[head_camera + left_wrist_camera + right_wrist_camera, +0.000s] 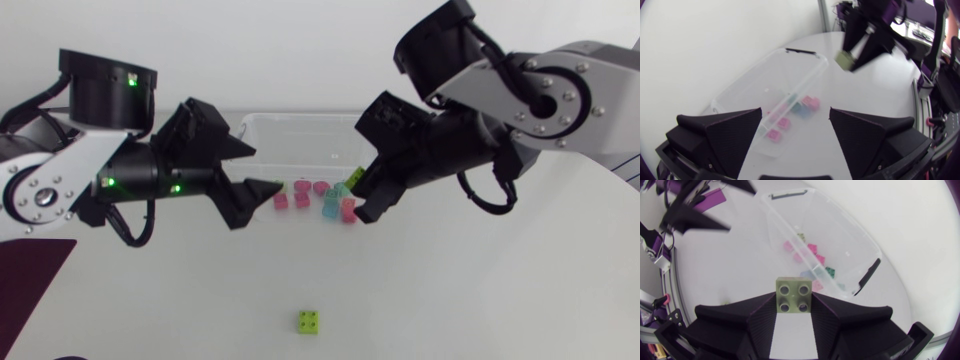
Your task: Pick up the duplo bricks and place them in the container
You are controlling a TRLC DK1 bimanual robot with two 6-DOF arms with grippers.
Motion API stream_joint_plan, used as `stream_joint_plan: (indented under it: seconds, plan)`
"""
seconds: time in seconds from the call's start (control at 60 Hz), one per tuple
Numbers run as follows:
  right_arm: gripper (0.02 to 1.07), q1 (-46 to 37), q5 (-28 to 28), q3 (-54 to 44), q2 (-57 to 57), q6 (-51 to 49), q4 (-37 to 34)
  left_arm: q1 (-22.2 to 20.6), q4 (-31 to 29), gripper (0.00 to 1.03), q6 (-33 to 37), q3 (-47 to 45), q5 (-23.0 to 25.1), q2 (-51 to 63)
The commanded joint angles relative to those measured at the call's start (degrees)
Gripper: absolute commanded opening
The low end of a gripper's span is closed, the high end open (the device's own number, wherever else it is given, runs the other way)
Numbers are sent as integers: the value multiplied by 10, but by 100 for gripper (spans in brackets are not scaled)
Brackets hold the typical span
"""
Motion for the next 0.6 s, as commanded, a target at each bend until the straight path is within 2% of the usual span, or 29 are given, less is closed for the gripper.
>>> stream_joint_plan:
  seconds: [0.0, 0.15, 0.367, 0.467, 0.5, 0.55, 0.583]
  plan:
    - [28, -12, -6, 22, -4, -7, 25, -23, -40, 97, 56, -47, 13, -20]
    - [28, -27, -7, 34, 17, -4, 96, -58, -92, 97, 95, -77, 22, -17]
    - [28, -52, -26, 44, 77, -3, 186, -96, -100, 97, 118, -81, 22, 48]
    - [29, -57, -32, 50, 107, -6, 230, -132, -100, 97, 127, -81, 22, 84]
    - [35, -61, -31, 56, 120, -6, 244, -143, -100, 97, 128, -80, 21, 99]
    - [51, -65, -30, 65, 139, -6, 257, -154, -99, 97, 133, -77, 20, 116]
    - [68, -69, -31, 78, 158, -6, 257, -159, -99, 96, 135, -73, 18, 130]
